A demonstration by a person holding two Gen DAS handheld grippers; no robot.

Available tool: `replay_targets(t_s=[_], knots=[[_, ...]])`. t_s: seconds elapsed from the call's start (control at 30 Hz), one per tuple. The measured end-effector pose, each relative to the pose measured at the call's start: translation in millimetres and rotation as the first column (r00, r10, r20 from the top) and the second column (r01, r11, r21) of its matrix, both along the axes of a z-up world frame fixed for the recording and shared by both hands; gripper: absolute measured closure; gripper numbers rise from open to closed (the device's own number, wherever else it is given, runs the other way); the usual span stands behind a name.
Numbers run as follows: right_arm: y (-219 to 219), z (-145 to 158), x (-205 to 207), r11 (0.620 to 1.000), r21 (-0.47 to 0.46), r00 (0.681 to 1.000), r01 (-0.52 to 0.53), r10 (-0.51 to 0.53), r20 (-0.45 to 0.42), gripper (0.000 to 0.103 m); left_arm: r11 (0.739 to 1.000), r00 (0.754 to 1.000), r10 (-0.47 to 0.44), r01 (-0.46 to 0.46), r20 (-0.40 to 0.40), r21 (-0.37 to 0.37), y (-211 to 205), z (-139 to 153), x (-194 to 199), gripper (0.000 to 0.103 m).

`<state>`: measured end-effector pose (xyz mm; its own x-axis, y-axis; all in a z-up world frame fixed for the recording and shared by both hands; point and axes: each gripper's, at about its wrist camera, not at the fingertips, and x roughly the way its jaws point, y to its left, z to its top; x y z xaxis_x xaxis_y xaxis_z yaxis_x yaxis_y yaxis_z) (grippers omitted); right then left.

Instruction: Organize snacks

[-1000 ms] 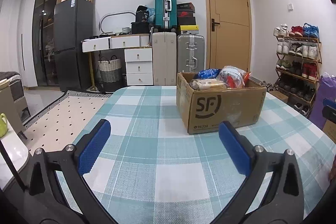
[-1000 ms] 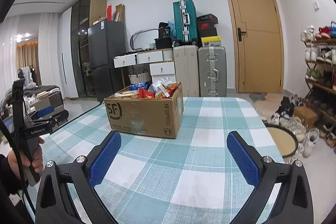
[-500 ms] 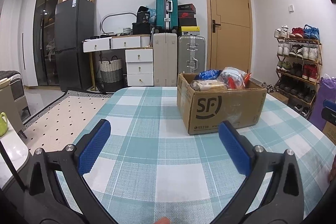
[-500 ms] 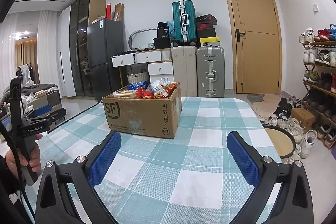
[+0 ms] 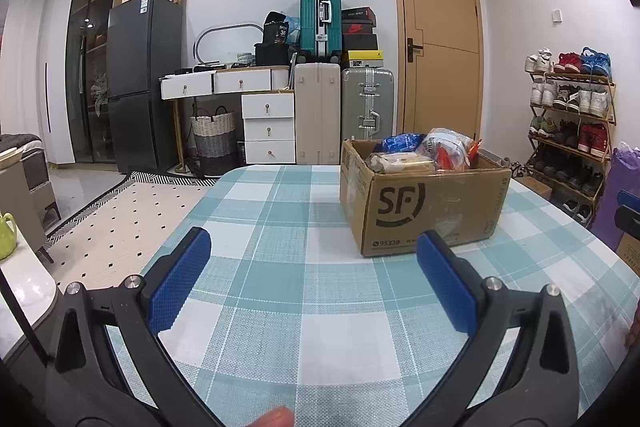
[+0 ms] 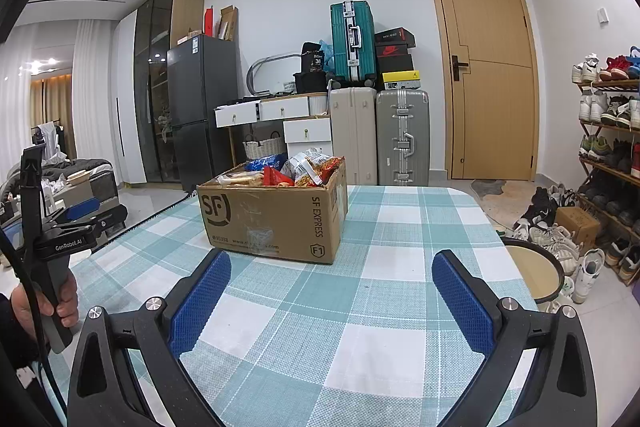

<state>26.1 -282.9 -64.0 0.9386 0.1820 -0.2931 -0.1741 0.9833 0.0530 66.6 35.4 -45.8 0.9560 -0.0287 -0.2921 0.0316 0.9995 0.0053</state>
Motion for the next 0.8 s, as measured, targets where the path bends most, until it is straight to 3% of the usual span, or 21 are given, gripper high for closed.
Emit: replay_targets(t_s=[0.8], knots=[[-3.2,-2.5,1.4,1.0,0.014,1.0,0.001,-0.001,-0.006,0.001,1.0,1.0,-0.016,0.016,0.005,0.001,-2.7,-1.4,0.7,0.0]])
